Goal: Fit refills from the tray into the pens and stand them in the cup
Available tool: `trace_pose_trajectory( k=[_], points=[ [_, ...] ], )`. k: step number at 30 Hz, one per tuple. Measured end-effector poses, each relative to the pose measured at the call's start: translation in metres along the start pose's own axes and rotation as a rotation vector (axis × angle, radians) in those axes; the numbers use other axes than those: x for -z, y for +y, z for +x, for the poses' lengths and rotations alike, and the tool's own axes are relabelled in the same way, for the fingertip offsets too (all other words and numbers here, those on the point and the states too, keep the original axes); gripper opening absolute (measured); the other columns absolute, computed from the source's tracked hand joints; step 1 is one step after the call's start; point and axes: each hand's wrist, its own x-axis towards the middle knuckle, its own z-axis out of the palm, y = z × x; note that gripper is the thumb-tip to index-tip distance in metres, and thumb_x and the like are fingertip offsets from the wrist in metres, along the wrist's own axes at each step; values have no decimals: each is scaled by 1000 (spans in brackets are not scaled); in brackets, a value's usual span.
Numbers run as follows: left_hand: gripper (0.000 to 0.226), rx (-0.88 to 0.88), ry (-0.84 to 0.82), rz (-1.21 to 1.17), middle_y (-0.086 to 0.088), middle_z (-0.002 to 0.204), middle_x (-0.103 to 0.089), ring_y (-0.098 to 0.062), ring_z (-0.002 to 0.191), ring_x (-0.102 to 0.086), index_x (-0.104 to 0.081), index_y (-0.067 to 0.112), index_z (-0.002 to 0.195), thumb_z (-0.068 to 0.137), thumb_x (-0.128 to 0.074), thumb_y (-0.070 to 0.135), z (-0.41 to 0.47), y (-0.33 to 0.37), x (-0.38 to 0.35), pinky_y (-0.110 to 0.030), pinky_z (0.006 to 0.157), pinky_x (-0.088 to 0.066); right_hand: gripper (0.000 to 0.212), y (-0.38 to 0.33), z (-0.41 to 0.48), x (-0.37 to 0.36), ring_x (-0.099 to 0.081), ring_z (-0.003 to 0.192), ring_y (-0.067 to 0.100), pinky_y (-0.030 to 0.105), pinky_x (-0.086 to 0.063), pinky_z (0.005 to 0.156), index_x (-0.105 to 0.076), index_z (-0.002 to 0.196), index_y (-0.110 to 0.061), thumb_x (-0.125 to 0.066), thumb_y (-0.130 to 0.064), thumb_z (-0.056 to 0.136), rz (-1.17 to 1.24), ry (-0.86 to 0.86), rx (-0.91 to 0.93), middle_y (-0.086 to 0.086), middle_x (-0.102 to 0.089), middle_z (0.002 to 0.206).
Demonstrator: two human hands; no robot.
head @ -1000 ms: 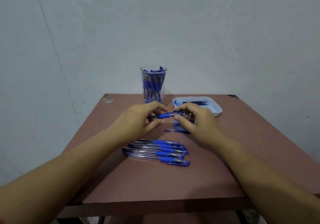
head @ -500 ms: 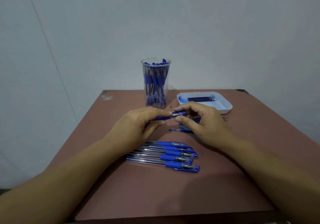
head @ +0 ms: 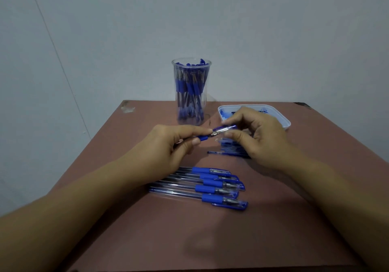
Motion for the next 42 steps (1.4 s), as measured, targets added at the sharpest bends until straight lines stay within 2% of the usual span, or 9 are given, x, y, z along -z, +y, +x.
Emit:
trace_pose_trajectory(
  k=[4, 8, 12, 15, 20, 24, 28, 35, 42],
  points=[
    [33, 3, 14, -28, 25, 76, -65, -4, 69, -62, -58, 50, 118, 91, -53, 32, -2, 3, 2, -8, 62, -43, 21, 3, 2, 14, -61, 77, -4, 7, -42, 72, -64, 92, -32, -72, -15, 83, 15, -24, -41, -29, -66, 81],
    [29, 12, 61, 54, 16, 83, -68, -16, 70, -64, -63, 45, 115, 87, -61, 40, 2, -5, 8, -25, 63, -51, 17, 3, 2, 18, -60, 78, 2, 13, -46, 76, -66, 93, -33, -69, -34, 76, 62, -44, -78, -14, -68, 88],
    [26, 1, 102, 70, 20, 83, -70, -1, 76, -65, -67, 41, 108, 82, -67, 41, 0, -8, 15, -9, 66, -44, 15, -1, 0, 21, -63, 79, 0, 12, -47, 75, -66, 91, -27, -73, -27, 77, 89, -80, -103, -20, -68, 82],
    [27, -20, 96, 75, 25, 89, -69, 7, 82, -65, -69, 37, 109, 81, -70, 38, 1, -5, 15, -6, 70, -44, 21, -2, -3, 21, -62, 78, -1, 11, -47, 74, -66, 88, -29, -78, -14, 80, 37, -104, -107, -18, -68, 84],
    [31, -40, 86, 98, 21, 97, -71, 7, 86, -65, -71, 32, 112, 82, -68, 40, 2, -5, 15, -6, 73, -44, 16, -5, -5, 14, -58, 71, 8, 22, -49, 68, -69, 88, -26, -80, -22, 77, -61, -186, -127, -3, -67, 81],
    [32, -31, 85, 93, 23, 95, -70, 9, 85, -64, -72, 30, 111, 82, -67, 41, 1, -4, 15, -5, 72, -43, 15, -6, -8, 11, -59, 72, 2, 17, -47, 67, -71, 87, -31, -80, -24, 78, -96, -272, -171, -15, -66, 78],
    [35, -21, 63, 105, 20, 95, -71, 6, 83, -64, -72, 31, 113, 82, -65, 45, 0, -4, 15, -7, 70, -44, 15, -6, -7, 11, -60, 84, 3, 25, -49, 74, -73, 90, -37, -78, -42, 77, -248, -352, -207, -12, -67, 87],
    [33, -18, 52, 124, 36, 89, -61, 15, 79, -59, -73, 32, 111, 81, -65, 43, 0, -1, 15, -3, 68, -40, 8, -7, -9, 13, -58, 86, -2, 12, -47, 72, -72, 86, -35, -77, -35, 80, -301, -430, -206, -15, -64, 87],
    [33, -13, 23, 117, 24, 97, -71, 7, 85, -64, -72, 35, 112, 82, -64, 46, 0, -3, 13, -8, 70, -46, 9, -4, -7, 6, -57, 89, 2, 17, -44, 72, -70, 93, -35, -71, -38, 85, -219, -151, -86, -22, -64, 87]
  ],
)
